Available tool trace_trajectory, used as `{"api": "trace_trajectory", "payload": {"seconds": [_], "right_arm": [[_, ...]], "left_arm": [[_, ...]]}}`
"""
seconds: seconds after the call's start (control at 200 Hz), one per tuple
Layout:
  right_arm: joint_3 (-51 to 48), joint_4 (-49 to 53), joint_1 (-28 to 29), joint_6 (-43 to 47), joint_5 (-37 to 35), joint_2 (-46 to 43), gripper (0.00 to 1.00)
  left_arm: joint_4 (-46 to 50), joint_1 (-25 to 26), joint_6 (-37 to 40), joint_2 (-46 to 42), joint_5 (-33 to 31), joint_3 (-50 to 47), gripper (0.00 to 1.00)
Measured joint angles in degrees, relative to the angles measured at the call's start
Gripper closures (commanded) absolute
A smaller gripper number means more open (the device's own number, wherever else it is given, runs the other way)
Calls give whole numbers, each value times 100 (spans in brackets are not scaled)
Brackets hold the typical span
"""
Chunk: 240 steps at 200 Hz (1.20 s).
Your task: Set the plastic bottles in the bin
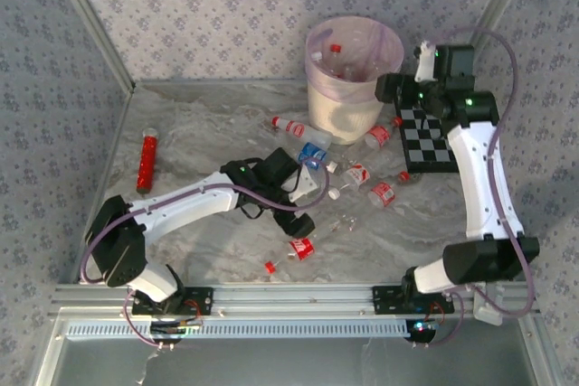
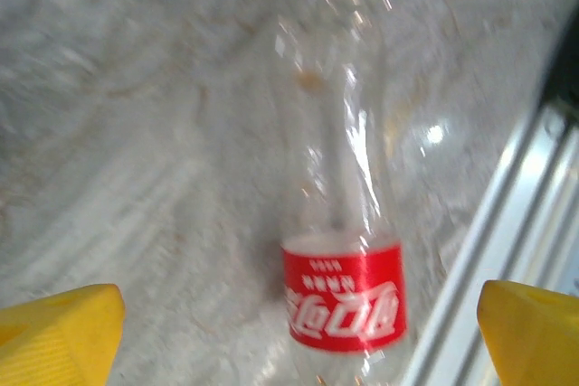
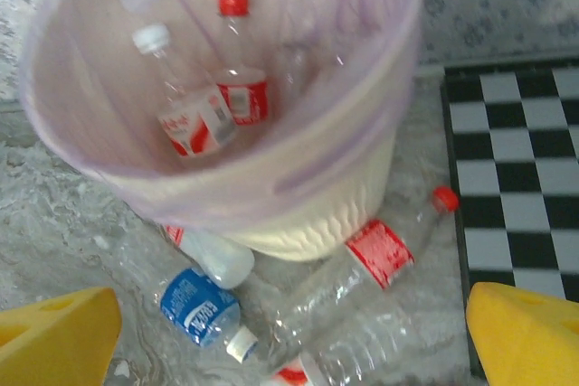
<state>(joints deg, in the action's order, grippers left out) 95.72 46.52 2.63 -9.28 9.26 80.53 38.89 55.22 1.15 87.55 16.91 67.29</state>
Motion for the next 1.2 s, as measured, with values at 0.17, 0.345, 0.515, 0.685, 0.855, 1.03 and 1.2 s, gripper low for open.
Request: {"api": "trace_trajectory", "payload": {"seconds": [0.17,0.345,0.515,0.685,0.855,1.03,1.2], "right_arm": [[-1005,-221,-142,-267,52,-776,0],[-1467,-356,-173,-446,133,-1217,0],[-1744,-402,-238,-514,205,-1458,0],[-1893,-457,-306,-540,247,-1541,0],[-1978,-485,-343,-555,326,-1578,0],[-1996,-496,-363,-564,442,-1683,0],[-2050,-566,-378,-649,748,-1864,0]], "left_arm": [[229,407,146,26,103,-396,0],[264,752,142,437,57,-511,0],[234,796,140,743,-197,-592,2],[175,802,195,752,-391,-619,11],[164,824,282,752,-525,-619,28],[168,824,289,743,-603,-616,41],[295,774,286,588,-828,-616,47]]}}
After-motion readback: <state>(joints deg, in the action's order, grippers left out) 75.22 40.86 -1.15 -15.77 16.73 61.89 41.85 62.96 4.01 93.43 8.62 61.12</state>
